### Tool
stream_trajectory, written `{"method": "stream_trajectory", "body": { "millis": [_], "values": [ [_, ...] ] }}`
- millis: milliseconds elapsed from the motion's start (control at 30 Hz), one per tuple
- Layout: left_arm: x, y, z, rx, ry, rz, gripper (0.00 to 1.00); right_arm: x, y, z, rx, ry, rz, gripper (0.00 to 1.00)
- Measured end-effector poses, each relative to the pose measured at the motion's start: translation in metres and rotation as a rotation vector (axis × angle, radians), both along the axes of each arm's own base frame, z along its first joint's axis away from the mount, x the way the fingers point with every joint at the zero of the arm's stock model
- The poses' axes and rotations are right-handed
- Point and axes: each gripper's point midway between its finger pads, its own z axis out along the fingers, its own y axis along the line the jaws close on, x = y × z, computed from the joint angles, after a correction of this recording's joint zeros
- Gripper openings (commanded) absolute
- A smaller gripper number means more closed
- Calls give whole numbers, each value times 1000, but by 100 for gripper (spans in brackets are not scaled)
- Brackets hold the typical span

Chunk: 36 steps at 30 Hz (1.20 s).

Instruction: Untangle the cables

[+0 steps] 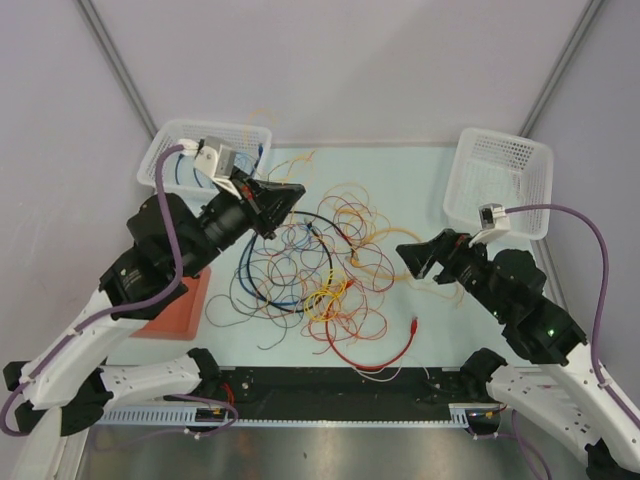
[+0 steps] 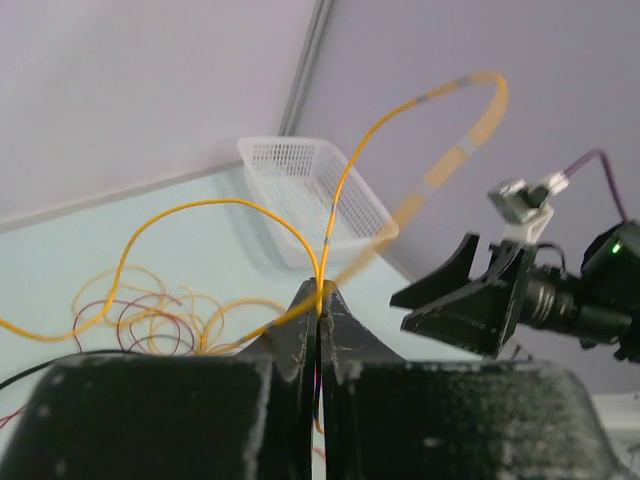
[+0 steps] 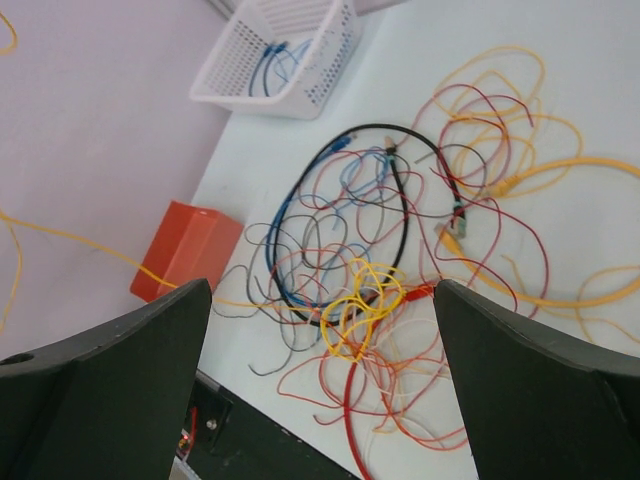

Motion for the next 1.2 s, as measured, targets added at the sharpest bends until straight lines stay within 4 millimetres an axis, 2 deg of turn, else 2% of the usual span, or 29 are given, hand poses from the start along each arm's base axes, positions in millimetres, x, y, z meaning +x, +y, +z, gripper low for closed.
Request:
{"method": "stream_trajectory", "body": {
  "millis": [300, 533, 733, 933, 1200],
  "values": [
    [-10, -29, -35, 129, 33, -152, 0, -3, 20, 37, 100, -94, 95, 98],
    [-17, -37, -50, 157, 54, -213, 0, -9, 40, 72, 199, -161, 195, 96],
    [-24, -48, -58, 172, 62, -283, 0, -11, 59, 78, 228, -165, 275, 96],
    [-31, -55, -64, 177, 58, -342, 0, -12, 67, 85, 248, -188, 311, 93],
    [-38, -59, -65, 173, 53, -387, 0, -11, 85, 79, 228, -187, 368, 90]
  ]
}}
